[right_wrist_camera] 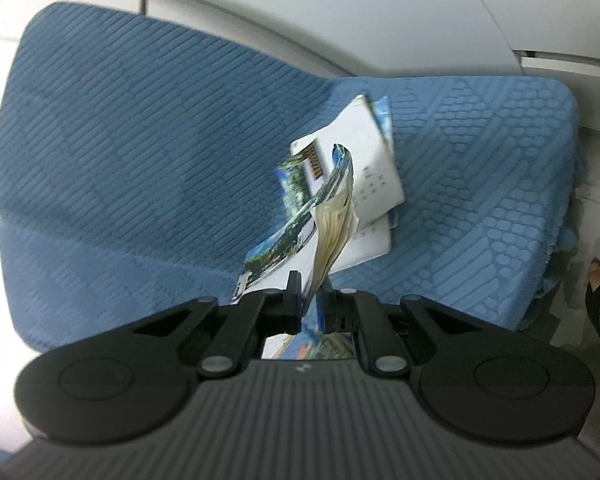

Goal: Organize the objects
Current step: 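Close the right gripper on postcards while the left gripper lifts its postcards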

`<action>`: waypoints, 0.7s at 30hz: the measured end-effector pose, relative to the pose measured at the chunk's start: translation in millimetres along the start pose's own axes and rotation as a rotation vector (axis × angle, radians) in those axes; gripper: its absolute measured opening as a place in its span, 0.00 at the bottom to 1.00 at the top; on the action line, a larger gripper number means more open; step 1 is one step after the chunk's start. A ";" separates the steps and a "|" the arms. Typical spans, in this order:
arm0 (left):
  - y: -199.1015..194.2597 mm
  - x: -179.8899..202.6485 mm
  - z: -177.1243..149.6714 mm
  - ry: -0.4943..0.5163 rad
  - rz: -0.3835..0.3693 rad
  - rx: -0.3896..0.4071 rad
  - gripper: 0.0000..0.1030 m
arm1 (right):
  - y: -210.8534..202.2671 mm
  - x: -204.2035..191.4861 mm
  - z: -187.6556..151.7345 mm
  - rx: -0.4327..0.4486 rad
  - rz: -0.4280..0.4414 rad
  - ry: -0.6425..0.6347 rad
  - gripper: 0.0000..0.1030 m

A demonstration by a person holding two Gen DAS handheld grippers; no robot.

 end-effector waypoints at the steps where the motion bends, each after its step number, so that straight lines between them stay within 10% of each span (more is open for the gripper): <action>1: -5.3 1.1 -0.2 -0.005 -0.004 0.008 0.04 | -4.9 -3.4 -2.5 -0.006 0.005 -0.004 0.10; 21: -143.7 6.7 -12.1 -0.022 -0.064 0.231 0.06 | -38.6 -98.6 -61.7 -0.159 0.164 -0.172 0.10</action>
Point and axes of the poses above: each gripper's, at about its wrist camera, not at the fingertips, and y roughly the way its jaws point, x to its right, z to its top, the point moved 8 cm from there along y, roughly the way its jaws point, and after that the axes turned 6 degrees about x, right-handed, at the moved point
